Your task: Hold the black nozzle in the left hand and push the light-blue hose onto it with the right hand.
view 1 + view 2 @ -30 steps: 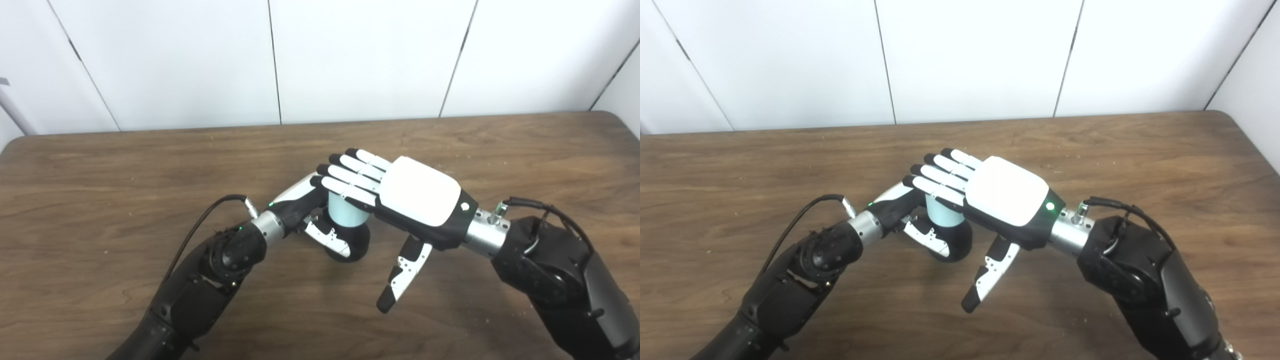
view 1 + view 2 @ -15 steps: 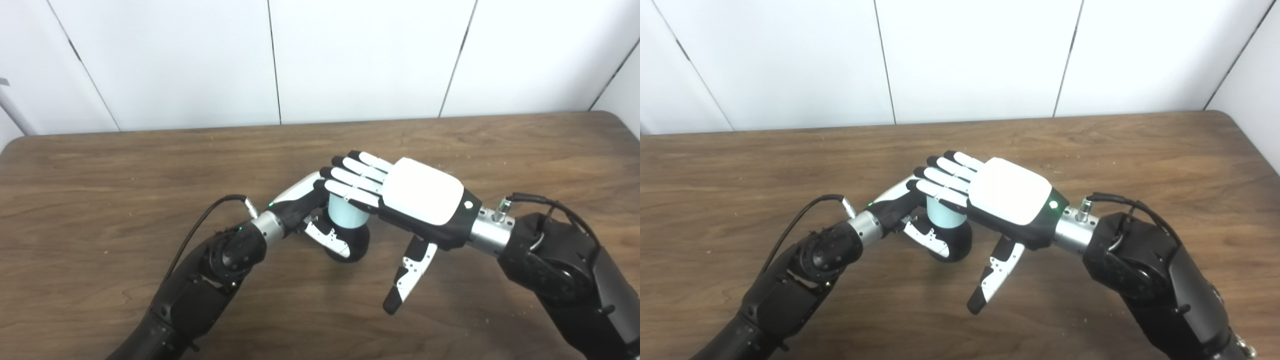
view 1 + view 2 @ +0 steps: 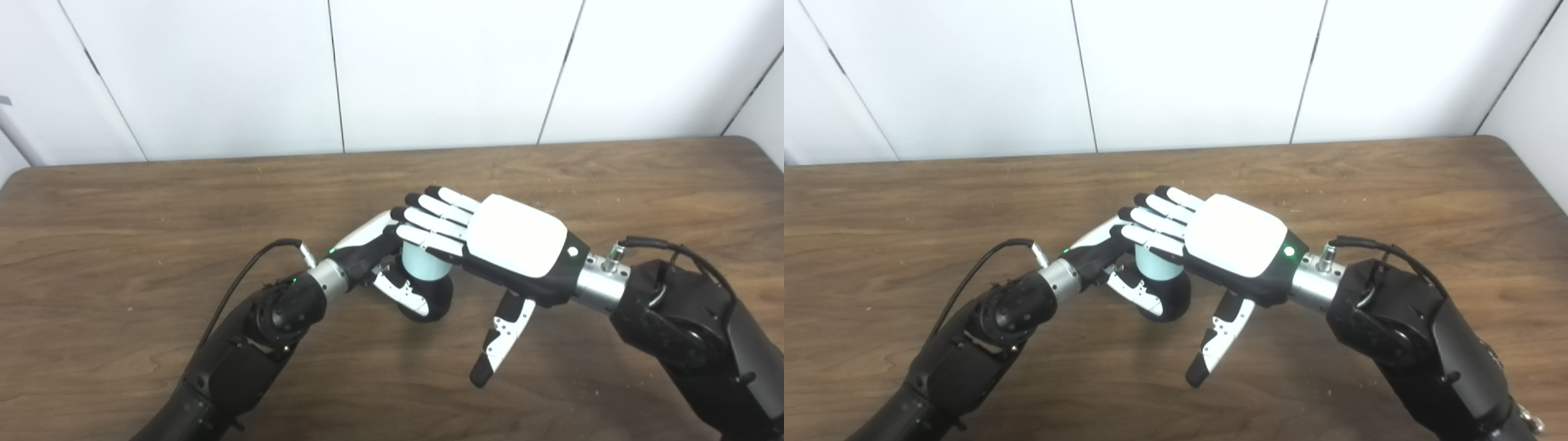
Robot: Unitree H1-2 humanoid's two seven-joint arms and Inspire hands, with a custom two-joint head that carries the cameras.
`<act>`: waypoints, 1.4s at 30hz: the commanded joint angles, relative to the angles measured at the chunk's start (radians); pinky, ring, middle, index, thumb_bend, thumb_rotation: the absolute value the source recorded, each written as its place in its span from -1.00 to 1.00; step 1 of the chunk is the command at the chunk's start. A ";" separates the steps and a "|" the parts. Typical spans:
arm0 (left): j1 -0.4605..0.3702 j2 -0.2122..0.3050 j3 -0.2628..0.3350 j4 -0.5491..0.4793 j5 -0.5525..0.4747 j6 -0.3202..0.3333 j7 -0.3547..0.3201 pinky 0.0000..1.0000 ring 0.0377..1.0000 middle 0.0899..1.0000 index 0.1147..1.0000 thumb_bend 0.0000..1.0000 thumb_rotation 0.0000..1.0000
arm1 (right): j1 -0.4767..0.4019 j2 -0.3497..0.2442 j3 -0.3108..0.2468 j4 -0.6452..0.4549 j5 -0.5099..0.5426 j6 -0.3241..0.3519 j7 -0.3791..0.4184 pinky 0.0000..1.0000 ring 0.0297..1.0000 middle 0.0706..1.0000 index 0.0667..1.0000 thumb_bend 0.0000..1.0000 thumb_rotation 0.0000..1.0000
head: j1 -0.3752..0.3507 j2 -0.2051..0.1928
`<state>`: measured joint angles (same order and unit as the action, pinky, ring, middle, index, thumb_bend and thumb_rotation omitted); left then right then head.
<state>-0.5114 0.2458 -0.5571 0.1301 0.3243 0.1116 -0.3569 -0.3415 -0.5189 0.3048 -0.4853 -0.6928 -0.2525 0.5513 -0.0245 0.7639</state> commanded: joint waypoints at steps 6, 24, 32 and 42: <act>0.061 0.018 -0.052 0.039 0.036 0.081 -0.097 -0.18 -0.07 -0.02 -0.14 0.01 -0.84 | -0.004 -0.045 0.059 0.010 -0.025 -0.046 0.055 1.00 1.00 0.95 0.94 1.00 1.00 | -0.001 0.001; 0.065 0.018 -0.050 0.038 0.032 0.078 -0.097 -0.25 -0.16 -0.07 -0.14 0.01 -0.84 | -0.023 -0.060 0.083 0.019 -0.065 -0.090 0.030 0.96 0.96 0.87 0.84 1.00 1.00 | 0.001 0.000; 0.063 0.020 -0.053 0.038 0.035 0.083 -0.100 -0.24 -0.15 -0.07 -0.14 0.01 -0.84 | 0.031 0.019 -0.017 0.006 -0.021 -0.063 -0.123 1.00 1.00 1.00 1.00 1.00 1.00 | 0.004 0.000; 0.058 0.026 -0.058 0.031 0.040 0.087 -0.106 -0.21 -0.10 -0.05 -0.15 0.01 -0.84 | -0.035 0.161 -0.225 0.066 0.065 -0.110 -0.367 1.00 1.00 1.00 1.00 0.97 0.85 | 0.008 -0.005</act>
<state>-0.5126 0.2482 -0.5646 0.1221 0.3233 0.1124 -0.3618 -0.3558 -0.3476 0.1064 -0.4032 -0.6396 -0.3692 0.2182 -0.0154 0.7578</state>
